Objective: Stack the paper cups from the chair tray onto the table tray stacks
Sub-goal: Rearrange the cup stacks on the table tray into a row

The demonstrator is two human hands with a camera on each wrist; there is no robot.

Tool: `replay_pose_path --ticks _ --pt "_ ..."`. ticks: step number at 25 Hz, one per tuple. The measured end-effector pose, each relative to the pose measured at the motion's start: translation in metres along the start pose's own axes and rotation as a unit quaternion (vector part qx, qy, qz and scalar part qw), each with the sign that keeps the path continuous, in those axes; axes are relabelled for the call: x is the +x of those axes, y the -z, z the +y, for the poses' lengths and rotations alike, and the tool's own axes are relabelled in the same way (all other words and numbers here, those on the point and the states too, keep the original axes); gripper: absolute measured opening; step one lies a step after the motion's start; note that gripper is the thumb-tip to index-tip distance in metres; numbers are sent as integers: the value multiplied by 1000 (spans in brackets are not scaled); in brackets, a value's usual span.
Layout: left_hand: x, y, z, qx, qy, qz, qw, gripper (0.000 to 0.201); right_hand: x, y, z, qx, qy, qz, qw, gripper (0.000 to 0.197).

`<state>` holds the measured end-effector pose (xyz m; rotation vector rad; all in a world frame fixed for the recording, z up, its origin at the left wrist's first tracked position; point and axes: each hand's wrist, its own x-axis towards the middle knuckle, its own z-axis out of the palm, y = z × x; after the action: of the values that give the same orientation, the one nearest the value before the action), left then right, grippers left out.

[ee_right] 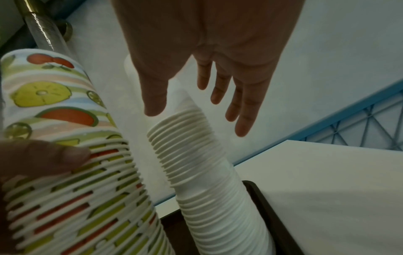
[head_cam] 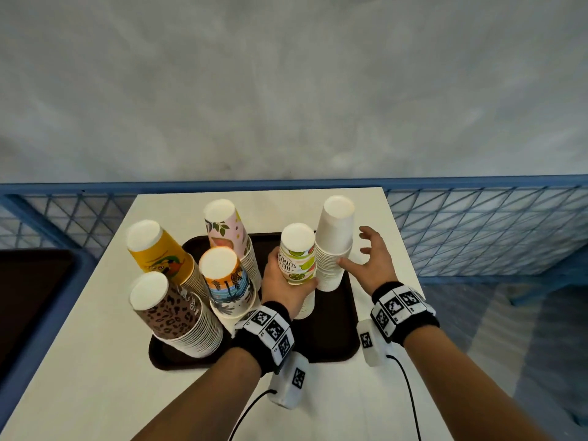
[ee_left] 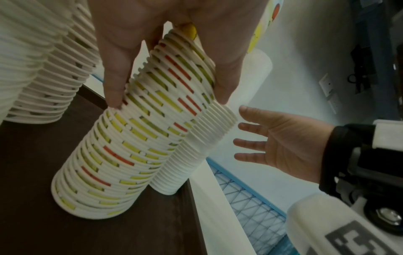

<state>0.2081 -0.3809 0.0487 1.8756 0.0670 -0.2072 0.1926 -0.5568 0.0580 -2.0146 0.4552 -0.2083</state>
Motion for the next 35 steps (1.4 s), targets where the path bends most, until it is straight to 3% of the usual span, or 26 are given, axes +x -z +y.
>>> replay_pose_path --ticks 5,15,24,35 --pt "30 1 -5 -28 -8 29 999 88 23 -19 -8 20 -14 -37 999 95" --pt "55 -6 -7 -33 -34 43 998 90 66 -37 -14 24 -23 -29 999 81" --pt "62 -11 -11 -37 -41 58 997 90 81 -43 -13 52 22 -22 998 93" --pt "68 -17 -10 -32 -39 80 995 98 98 -34 -9 -7 -9 -66 998 90"
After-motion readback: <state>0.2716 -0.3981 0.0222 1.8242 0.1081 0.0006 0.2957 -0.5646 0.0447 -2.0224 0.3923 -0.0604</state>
